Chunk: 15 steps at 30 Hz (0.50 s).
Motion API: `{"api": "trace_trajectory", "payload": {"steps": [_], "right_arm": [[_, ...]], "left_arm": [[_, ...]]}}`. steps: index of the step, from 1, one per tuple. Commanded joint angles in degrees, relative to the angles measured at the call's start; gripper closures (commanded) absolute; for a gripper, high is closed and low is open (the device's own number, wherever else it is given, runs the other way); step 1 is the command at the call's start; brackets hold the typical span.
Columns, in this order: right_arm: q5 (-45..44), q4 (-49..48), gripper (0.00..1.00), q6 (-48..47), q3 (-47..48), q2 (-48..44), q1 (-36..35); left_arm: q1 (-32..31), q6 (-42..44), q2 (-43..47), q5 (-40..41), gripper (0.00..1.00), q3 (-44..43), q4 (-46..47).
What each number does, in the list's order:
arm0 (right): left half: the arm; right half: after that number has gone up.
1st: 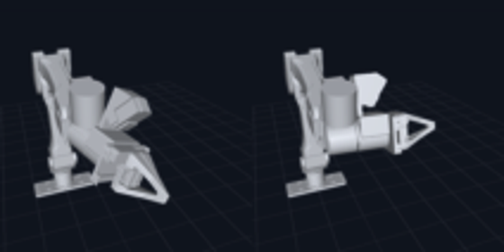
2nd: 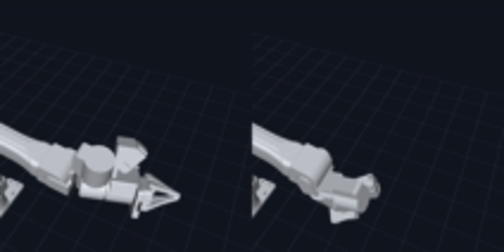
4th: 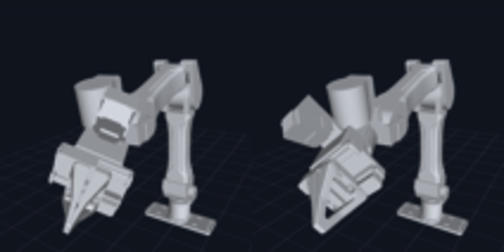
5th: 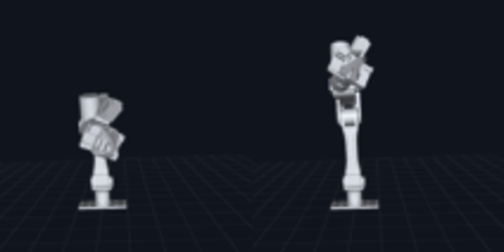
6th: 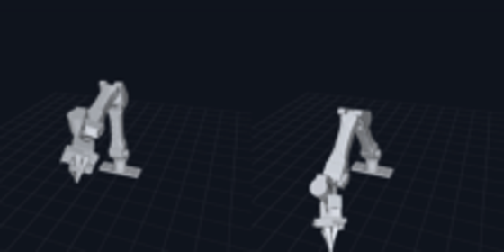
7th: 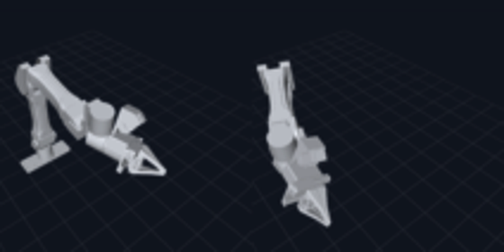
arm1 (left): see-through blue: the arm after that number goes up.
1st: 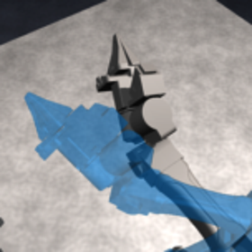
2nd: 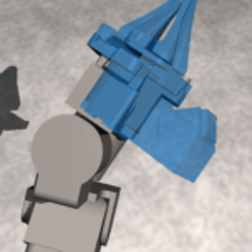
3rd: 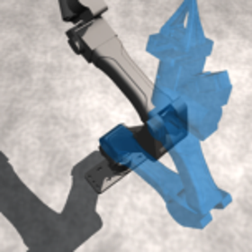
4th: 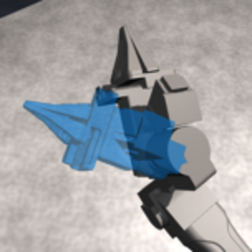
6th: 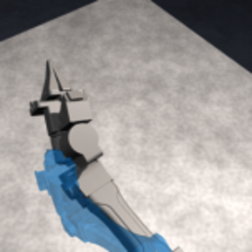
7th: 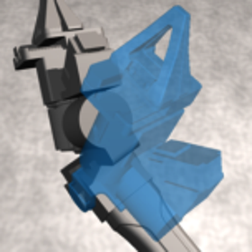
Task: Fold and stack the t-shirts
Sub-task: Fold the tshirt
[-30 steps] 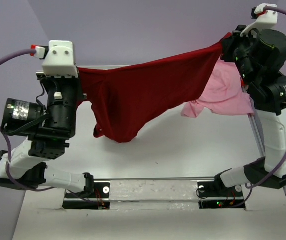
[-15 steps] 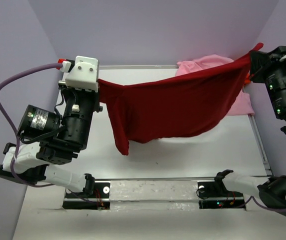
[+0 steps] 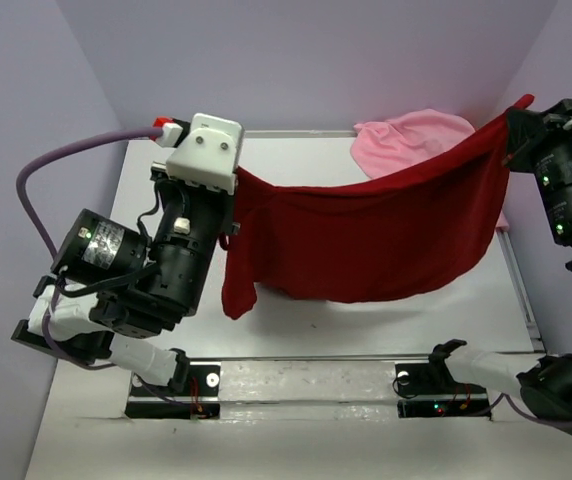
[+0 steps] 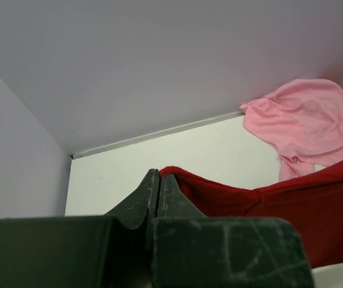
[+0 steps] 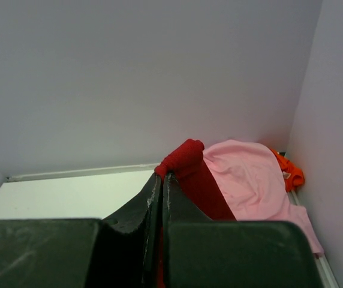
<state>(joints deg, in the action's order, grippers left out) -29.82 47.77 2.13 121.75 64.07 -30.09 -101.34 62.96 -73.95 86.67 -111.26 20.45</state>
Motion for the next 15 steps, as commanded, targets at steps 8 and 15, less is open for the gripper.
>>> {"api": "trace_trajectory", "payload": {"steps": [8, 15], "right_arm": [[-0.9, -3.6, 1.0, -0.8, 12.3, 25.6, -0.4], [0.1, -2.9, 1.0, -0.8, 22.1, 37.5, -0.4]], "left_arm": [[17.7, 4.2, 10.9, -3.9, 1.0, 5.5, 7.5], [26.4, -5.3, 8.3, -11.1, 1.0, -0.1, -4.6]]}}
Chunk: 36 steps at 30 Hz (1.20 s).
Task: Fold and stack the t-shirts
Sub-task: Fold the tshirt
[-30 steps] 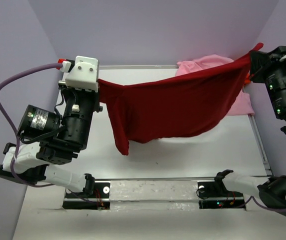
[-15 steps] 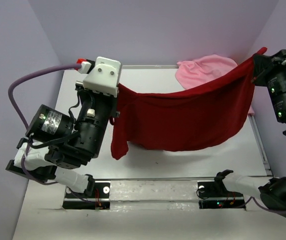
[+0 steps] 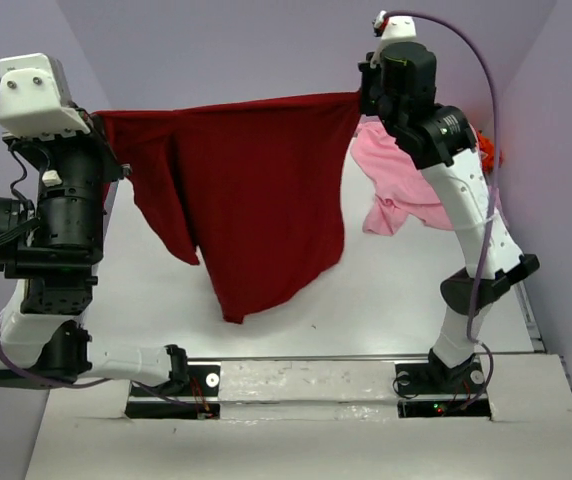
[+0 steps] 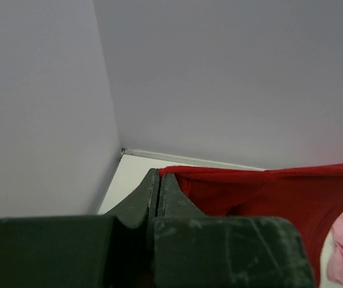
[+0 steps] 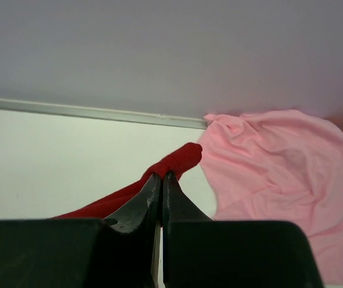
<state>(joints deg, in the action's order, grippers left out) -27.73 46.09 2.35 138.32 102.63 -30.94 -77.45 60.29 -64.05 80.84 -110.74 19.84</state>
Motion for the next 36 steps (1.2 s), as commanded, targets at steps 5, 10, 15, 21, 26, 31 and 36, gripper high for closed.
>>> {"api": "trace_trajectory", "payload": {"steps": [5, 10, 15, 21, 26, 31, 36], "right_arm": [[0.9, -1.0, 1.0, 0.0, 4.9, -2.0, 0.4], [-0.7, -2.3, 1.0, -0.7, -2.0, -5.1, 0.4], [-1.7, -5.6, 1.0, -1.2, -11.1, -9.4, 0.4], [-1.3, -6.8, 1.0, -1.1, -15.4, -10.9, 1.8], [-0.1, -6.7, 1.0, -0.2, -15.6, -11.2, 2.5], [1.3, -7.1, 1.0, -0.5, -17.9, -16.0, 2.5], [2.1, -8.3, 1.0, -0.2, -27.3, -25.0, 1.1]], "left_arm": [[8.3, -18.8, -3.4, -12.6, 1.0, -0.2, -21.0], [29.2, -47.1, -6.3, -33.9, 1.0, 3.7, -39.8], [36.7, -50.3, -6.6, -42.8, 1.0, 11.3, -35.5], [38.2, -51.7, -9.9, -45.4, 1.0, 10.8, -36.2], [38.8, -52.3, -10.5, -46.1, 1.0, 11.1, -36.9], [35.3, -50.5, -3.3, -42.5, 1.0, 14.2, -38.6], [29.2, -54.6, 1.2, -38.7, 1.0, 12.1, -51.1]]}}
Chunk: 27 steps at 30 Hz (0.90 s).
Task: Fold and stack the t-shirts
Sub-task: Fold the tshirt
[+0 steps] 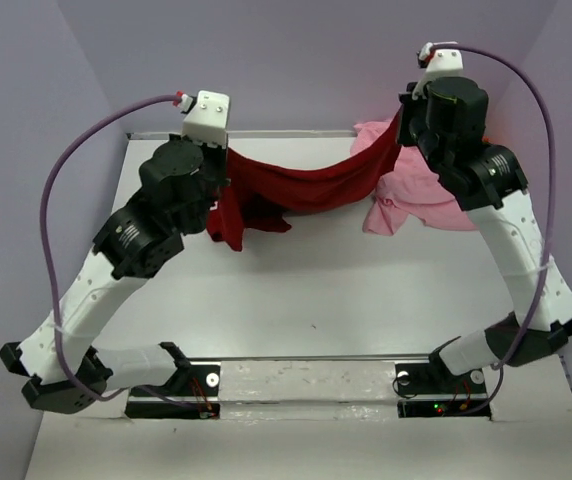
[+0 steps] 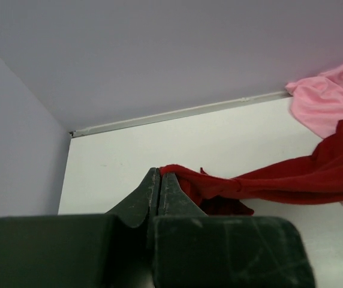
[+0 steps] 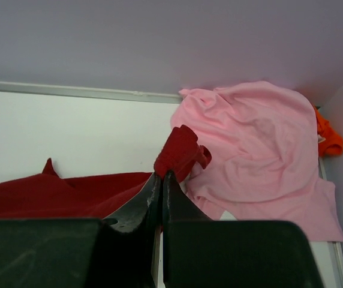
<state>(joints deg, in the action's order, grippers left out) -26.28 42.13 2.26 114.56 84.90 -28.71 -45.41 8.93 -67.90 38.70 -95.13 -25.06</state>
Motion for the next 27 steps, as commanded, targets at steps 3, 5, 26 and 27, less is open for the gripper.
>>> {"api": "trace_trajectory", "payload": {"steps": [3, 5, 26, 27], "right_arm": [[-2.3, -4.0, 1.0, -0.7, -7.8, -12.9, -3.1], [-2.9, -2.6, 1.0, -0.4, -8.1, -16.1, -3.8], [-3.9, 5.8, 1.0, 0.6, 5.6, -16.3, -6.0], [-4.4, 5.1, 1.0, 0.1, 4.8, -16.3, -6.0]], "left_arm": [[-8.5, -8.5, 9.3, 4.1, 1.0, -5.6, -10.2], [-11.8, -13.0, 10.0, 5.3, 1.0, -8.7, -13.5], [-46.3, -11.4, -5.0, 38.3, 1.0, -31.0, -20.6], [-46.2, -10.6, -4.3, 38.8, 1.0, -29.5, -17.6]]}}
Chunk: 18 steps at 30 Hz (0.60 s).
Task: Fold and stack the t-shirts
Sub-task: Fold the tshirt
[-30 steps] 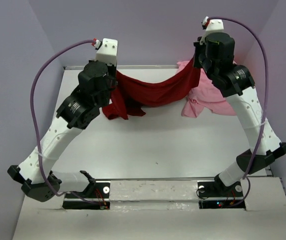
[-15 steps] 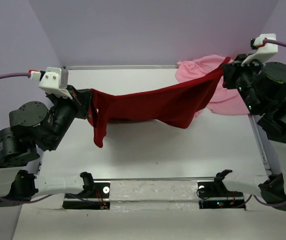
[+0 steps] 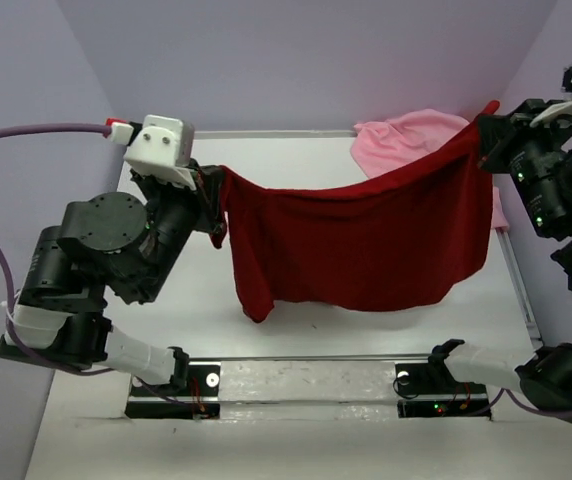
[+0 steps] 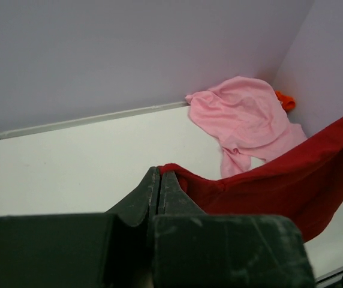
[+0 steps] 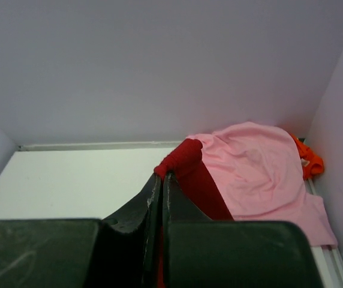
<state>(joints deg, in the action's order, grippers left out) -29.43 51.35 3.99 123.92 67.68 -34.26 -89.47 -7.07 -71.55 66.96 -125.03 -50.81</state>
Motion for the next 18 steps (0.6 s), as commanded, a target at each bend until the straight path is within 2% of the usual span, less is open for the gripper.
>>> {"api": "trace_trajectory", "payload": {"steps": [1, 2, 4, 5, 6, 8, 13, 14, 16, 17, 18], "right_arm": [[-1.3, -4.5, 1.0, -2.0, -5.0, 0.9, -0.5], [-0.5, -4.9, 1.0, -2.1, -5.5, 1.0, -0.5], [0.1, -6.0, 1.0, -1.6, -8.2, 0.8, -0.5], [0.4, -7.0, 1.0, -1.4, -9.8, 0.4, -0.5], [0.7, -9.1, 1.0, -1.2, -11.5, -0.2, -0.5], [1.9, -10.4, 1.0, -0.2, -14.9, 0.1, -0.5], [3.8, -13.0, 1.0, 0.7, -18.0, 1.2, -0.5], [4.0, -13.6, 1.0, 0.8, -17.9, 1.5, -0.5], [4.6, -13.5, 1.0, 0.8, -17.1, 2.0, -0.5], [4.8, -13.4, 1.0, 0.8, -16.4, 2.5, -0.5], [4.6, -13.2, 1.0, 0.7, -16.1, 2.7, -0.5]], "left_arm": [[-2.1, 11.7, 1.0, 10.9, 1.0, 6.3, 12.6], [-2.0, 16.6, 5.3, 13.4, 1.0, 10.3, 26.0], [-2.1, 28.0, 11.9, 13.7, 1.0, 20.6, 38.2], [-2.1, 30.9, 13.9, 13.8, 1.0, 23.4, 42.7], [-2.1, 33.9, 15.4, 14.0, 1.0, 26.0, 51.7], [-2.1, 37.3, 17.4, 13.4, 1.0, 28.9, 56.9], [1.0, 37.1, 15.9, 8.2, 1.0, 27.7, 56.5], [5.2, 35.9, 14.0, 3.5, 1.0, 26.3, 51.6], [11.9, 22.4, 9.2, -5.0, 1.0, 20.0, 38.3], [20.0, 17.6, 4.1, -10.5, 1.0, 14.4, 28.7], [22.5, 14.9, 2.4, -17.6, 1.0, 14.4, 28.4]]}}
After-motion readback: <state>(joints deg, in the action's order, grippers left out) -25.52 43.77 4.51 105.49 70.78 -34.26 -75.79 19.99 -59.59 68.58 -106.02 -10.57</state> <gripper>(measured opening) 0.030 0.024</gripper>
